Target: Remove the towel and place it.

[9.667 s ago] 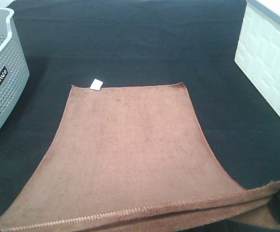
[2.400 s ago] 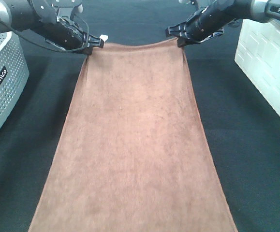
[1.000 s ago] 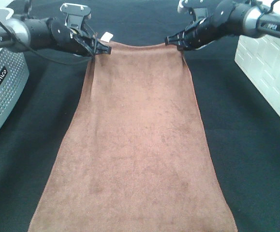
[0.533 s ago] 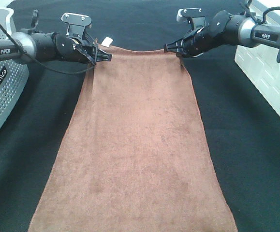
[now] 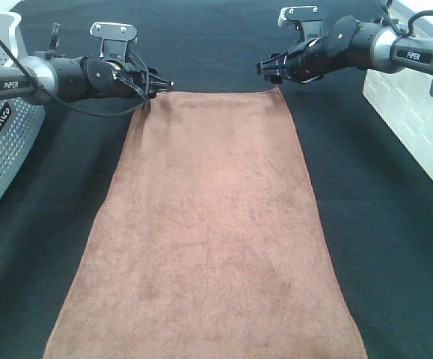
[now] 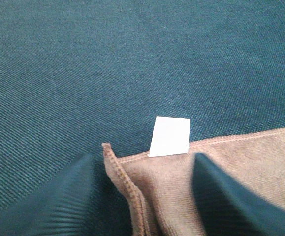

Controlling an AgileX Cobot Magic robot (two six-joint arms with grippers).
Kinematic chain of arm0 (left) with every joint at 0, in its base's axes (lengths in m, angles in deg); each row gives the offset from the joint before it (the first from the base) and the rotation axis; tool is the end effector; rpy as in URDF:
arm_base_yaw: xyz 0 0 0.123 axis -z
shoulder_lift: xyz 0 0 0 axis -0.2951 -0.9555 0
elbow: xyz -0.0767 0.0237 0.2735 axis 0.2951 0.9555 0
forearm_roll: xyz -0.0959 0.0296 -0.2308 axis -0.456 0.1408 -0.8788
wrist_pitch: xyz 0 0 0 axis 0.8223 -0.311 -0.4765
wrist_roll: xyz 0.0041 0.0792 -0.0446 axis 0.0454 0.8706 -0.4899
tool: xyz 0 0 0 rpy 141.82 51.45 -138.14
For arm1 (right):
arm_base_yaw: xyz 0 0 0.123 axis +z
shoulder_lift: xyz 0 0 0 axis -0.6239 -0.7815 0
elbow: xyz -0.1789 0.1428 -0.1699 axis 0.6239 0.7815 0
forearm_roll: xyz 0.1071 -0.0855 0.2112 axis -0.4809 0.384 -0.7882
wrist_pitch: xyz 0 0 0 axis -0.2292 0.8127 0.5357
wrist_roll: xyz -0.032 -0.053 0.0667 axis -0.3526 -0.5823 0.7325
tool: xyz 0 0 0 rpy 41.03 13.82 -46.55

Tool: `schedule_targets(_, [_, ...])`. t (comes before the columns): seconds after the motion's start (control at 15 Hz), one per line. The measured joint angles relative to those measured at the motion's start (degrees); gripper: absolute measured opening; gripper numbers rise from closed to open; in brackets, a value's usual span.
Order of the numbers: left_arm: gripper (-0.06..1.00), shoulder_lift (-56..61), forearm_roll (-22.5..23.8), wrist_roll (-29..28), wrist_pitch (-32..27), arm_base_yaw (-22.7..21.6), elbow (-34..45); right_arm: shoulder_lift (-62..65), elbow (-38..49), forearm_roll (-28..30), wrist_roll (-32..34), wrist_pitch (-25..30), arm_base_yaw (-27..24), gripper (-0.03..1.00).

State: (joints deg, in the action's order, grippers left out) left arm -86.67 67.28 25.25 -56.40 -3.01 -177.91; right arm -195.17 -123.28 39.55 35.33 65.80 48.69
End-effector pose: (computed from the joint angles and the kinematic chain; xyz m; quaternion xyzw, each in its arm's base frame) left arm 0.5656 -0.1419 0.0839 0.0930 0.8425 -0.0676 0.5262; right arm 0.5734 0.1106 0.1119 -0.1220 0.8733 0.0698 0.4665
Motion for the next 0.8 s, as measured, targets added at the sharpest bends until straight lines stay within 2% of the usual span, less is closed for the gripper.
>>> schedule_targets(0.07, [0.65,0.1,-0.2,0.0,-1.0,0.0,0.0,0.0,0.0,0.0,0.0,0.6,0.0,0.67])
schedule_targets(0.2, [0.66,1.6,-0.3,0.0,-7.0,-0.1,-0.2,1.1,0.0,0.2,0.0,5.7,0.0,0.70])
schedule_targets(0.33, [0.73,5.5,-0.3,0.0,-16.2,-0.3,-1.6,5.3,0.0,0.6,0.5,12.8,0.0,0.77])
schedule_targets(0.47, [0.85,12.0,0.9,-1.9,-26.1,-0.3,-2.3,11.7,0.0,1.8,3.5,21.7,0.0,0.84])
schedule_targets(0.6, [0.90,18.4,5.0,-4.8,-34.7,-0.4,-2.6,18.2,0.0,5.3,7.0,30.5,0.0,0.86])
schedule_targets(0.8, [0.91,26.6,16.2,-12.3,-49.9,-0.9,-2.6,25.5,0.0,12.5,14.3,44.0,0.0,0.86])
